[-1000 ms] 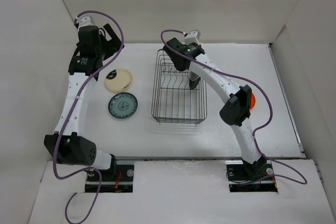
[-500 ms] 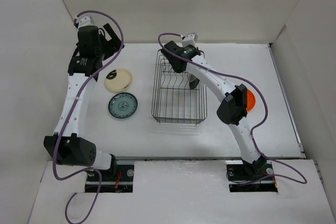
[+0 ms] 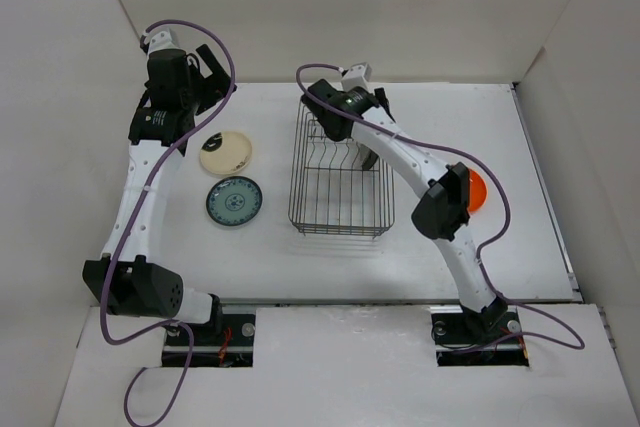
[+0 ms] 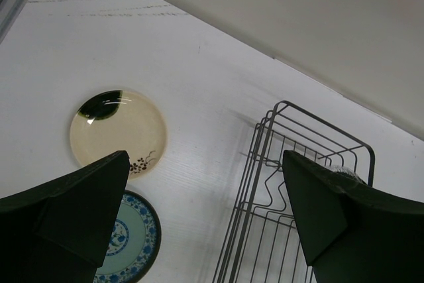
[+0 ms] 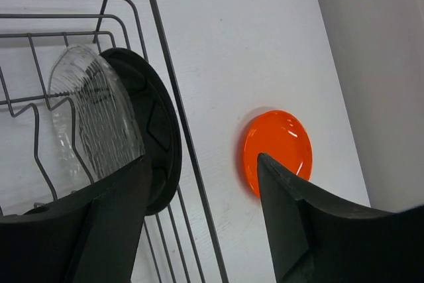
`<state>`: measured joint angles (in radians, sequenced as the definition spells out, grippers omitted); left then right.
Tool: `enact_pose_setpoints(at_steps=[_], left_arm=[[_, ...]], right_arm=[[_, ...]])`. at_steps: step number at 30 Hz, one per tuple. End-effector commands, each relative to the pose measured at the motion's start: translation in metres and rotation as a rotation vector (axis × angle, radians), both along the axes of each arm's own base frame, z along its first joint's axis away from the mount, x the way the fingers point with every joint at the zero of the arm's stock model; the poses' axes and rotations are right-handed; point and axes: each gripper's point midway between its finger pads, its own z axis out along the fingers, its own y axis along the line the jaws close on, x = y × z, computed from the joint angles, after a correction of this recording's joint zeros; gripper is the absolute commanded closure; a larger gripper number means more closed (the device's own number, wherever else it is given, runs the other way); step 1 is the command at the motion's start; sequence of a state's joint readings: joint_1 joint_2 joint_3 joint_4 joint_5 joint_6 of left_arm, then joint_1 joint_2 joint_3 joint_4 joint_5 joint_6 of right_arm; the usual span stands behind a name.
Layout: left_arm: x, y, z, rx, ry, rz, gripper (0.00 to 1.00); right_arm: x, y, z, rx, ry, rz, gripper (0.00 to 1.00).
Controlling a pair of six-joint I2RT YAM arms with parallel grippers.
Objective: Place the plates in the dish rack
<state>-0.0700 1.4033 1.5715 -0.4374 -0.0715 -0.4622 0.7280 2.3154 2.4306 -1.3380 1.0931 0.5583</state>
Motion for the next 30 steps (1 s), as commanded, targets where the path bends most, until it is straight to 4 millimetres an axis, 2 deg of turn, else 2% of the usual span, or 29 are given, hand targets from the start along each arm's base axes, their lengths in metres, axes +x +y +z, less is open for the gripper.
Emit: enact_pose_setpoints(at_steps=[1,2,3,4,5,9,10,11,12,13,14,15,16,17,18,20,23,24,25,26,27,28,30], left_arm=[[-0.004,0.002,0.032,-0.012,-0.097,0.005,0.0],[-0.004,0.002,0.032,-0.012,-0.097,0.005,0.0],[-0.004,0.002,0.032,-0.012,-0.097,0.005,0.0],[-0.004,0.002,0.032,-0.012,-0.097,0.005,0.0],[-0.004,0.002,0.032,-0.012,-0.097,0.005,0.0],[-0.006,0.002,0.036,-0.013,-0.106,0.005,0.0],[-0.006,0.002,0.036,-0.013,-0.107,0.005,0.0],[-0.006,0.002,0.036,-0.013,-0.107,0.005,0.0],[-0.009,0.002,0.039,-0.014,-0.116,0.005,0.0],[-0.009,0.002,0.04,-0.014,-0.116,0.005,0.0],[-0.008,-0.001,0.037,-0.019,-0.115,-0.009,0.0],[-0.008,-0.001,0.037,-0.019,-0.115,-0.009,0.0],[-0.009,-0.005,0.038,-0.028,-0.115,-0.034,0.0],[-0.008,-0.008,0.04,-0.033,-0.126,-0.047,0.0],[-0.008,-0.01,0.041,-0.045,-0.126,-0.054,0.0],[-0.002,-0.018,0.03,-0.059,-0.104,-0.094,0.0],[0.007,-0.028,0.024,-0.078,-0.099,-0.145,0.0],[0.011,-0.025,0.022,-0.095,-0.097,-0.149,0.0],[0.015,-0.025,0.019,-0.105,-0.092,-0.165,0.0],[0.018,-0.024,0.017,-0.131,-0.089,-0.179,0.0],[0.025,-0.033,0.007,-0.192,-0.074,-0.244,0.0],[0.029,-0.022,-0.001,-0.225,-0.06,-0.241,0.0],[0.032,-0.022,-0.012,-0.299,-0.035,-0.296,0.0]], right_arm=[[-0.008,-0.007,0.059,0.078,-0.127,-0.007,0.3],[-0.009,-0.007,0.064,0.09,-0.141,-0.007,0.23],[-0.011,-0.009,0.067,0.099,-0.151,-0.007,0.23],[-0.017,-0.014,0.082,0.126,-0.178,-0.012,0.2],[-0.02,-0.014,0.087,0.157,-0.189,-0.005,0.15],[-0.024,-0.052,0.079,0.444,-0.16,0.064,0.15],[-0.02,-0.064,0.066,0.594,-0.113,0.12,0.15],[-0.018,-0.071,0.028,0.663,-0.1,0.167,0.15],[-0.033,-0.088,0.054,0.732,-0.178,0.24,0.14],[-0.034,-0.117,0.046,0.817,-0.188,0.241,0.14],[-0.04,-0.134,0.037,0.842,-0.195,0.236,0.14],[-0.054,-0.153,0.017,0.849,-0.189,0.227,0.14],[-0.059,-0.17,0.005,0.856,-0.183,0.202,0.14],[-0.066,-0.196,-0.006,0.875,-0.18,0.16,0.12],[-0.075,-0.206,-0.028,0.875,-0.155,0.139,0.12],[-0.085,-0.223,-0.039,0.891,-0.157,0.107,0.12],[-0.091,-0.226,-0.061,1.004,-0.154,0.067,0.12],[-0.095,-0.241,-0.068,1.049,-0.181,0.02,0.12],[-0.101,-0.242,-0.086,1.09,-0.172,-0.006,0.14],[-0.104,-0.239,-0.093,1.124,-0.166,-0.041,0.14],[-0.106,-0.245,-0.099,1.105,-0.175,-0.082,0.14],[-0.11,-0.251,-0.106,1.097,-0.174,-0.112,0.14],[-0.117,-0.254,-0.118,1.089,-0.162,-0.159,0.14]])
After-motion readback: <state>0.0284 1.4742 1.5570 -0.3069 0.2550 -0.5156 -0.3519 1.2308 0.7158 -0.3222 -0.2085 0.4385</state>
